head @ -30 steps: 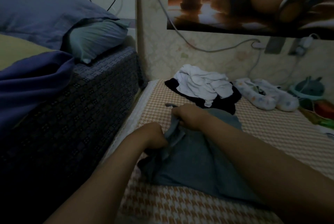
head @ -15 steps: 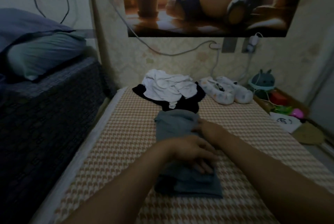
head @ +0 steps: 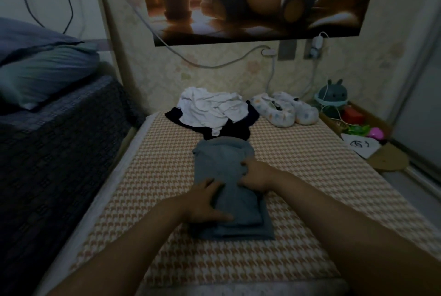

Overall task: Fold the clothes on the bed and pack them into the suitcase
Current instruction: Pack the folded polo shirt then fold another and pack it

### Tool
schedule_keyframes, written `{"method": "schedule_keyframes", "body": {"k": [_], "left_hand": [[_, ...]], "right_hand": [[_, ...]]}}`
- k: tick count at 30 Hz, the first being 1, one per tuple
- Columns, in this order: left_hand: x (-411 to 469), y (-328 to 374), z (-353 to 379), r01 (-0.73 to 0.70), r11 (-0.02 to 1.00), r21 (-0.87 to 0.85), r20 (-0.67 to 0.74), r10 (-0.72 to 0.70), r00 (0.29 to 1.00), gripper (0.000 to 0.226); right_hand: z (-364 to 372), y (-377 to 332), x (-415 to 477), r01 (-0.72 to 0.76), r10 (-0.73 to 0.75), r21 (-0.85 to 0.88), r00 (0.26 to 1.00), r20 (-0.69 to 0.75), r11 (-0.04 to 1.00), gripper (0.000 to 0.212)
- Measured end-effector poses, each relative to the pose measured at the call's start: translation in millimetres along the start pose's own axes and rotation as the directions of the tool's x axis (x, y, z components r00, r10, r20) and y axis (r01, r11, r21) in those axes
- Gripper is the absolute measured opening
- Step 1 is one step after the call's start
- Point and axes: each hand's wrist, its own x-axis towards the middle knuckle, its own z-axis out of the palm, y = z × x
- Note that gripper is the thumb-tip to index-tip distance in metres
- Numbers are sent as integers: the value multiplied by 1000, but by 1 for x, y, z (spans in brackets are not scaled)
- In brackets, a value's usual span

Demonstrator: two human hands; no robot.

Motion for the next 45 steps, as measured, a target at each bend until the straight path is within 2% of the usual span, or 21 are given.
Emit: {"method": "schedule_keyframes", "body": {"k": [3,6,7,10,11,13,15,17,19,21,24,26,28,30,32,35,37,39,41,43,45], "left_hand": [[-18,2,-10,-80,991,107,-3,81,997,80],[-28,1,-16,-125,985,123,32,122,992,28],[-30,0,-17,-130,981,143,26,127,992,22],[-34,2,-17,-139,982,131,103,126,987,20],[-32,3,-13,-135,985,104,169,116,979,21],[-29,8,-8,-98,995,20,264,89,960,17],[-22,9,-14,-37,992,-123,267,69,961,16],[-12,5,-24,-16,960,-281,169,66,983,25],[8,-11,-34,-57,972,-227,-120,30,992,29],[31,-30,-40,-71,985,-157,-391,4,921,24],[63,-55,-47,-113,990,-84,-572,45,819,21],[85,-71,-50,-122,992,-45,-605,70,793,27],[109,-83,-51,-130,990,-55,-583,74,809,35],[130,-90,-49,-149,986,-69,-553,87,829,33],[144,-95,-47,-141,987,-78,-539,77,838,29],[160,-100,-52,-128,978,-167,-564,11,826,24],[167,-106,-57,-71,983,-167,-624,-49,780,24],[173,-108,-57,32,997,-66,-656,-67,752,21],[178,-108,-50,72,995,70,-721,1,693,17],[176,-101,-48,23,983,184,-783,132,608,10],[168,-82,-52,-60,969,241,-805,234,545,11]], "right_hand": [[-11,-31,-27,-127,130,97,991,-18,987,7],[-14,-43,-42,-217,235,290,972,-29,932,30],[-15,-48,-48,-222,240,349,971,-8,910,29],[-15,-60,-70,-293,285,296,956,71,909,21],[-14,-60,-74,-289,282,165,957,59,943,19],[-13,-57,-72,-249,250,-40,968,14,968,28],[-16,-51,-59,-266,262,-72,963,-63,961,42],[-22,-48,-45,-232,205,-125,959,-195,965,46],[-23,-44,-30,-164,132,-104,956,-261,981,41],[-22,-38,-12,-128,96,-92,950,-297,987,36],[-21,-30,12,-130,88,-99,933,-350,986,35],[-18,-23,25,-104,66,-83,926,-372,991,34],[-15,-15,39,-45,18,-63,927,-374,997,27],[-14,-8,50,-19,5,-38,935,-355,999,19],[-12,-1,62,17,12,72,924,-381,997,14],[-10,5,76,74,59,275,892,-449,959,24],[-6,8,81,84,54,280,891,-451,956,28],[0,12,83,96,-6,186,901,-434,978,28],[8,16,84,68,-68,-15,910,-410,998,32],[11,13,83,11,-110,-218,888,-446,976,37],[8,7,82,-6,-185,-342,832,-523,940,46]]}}
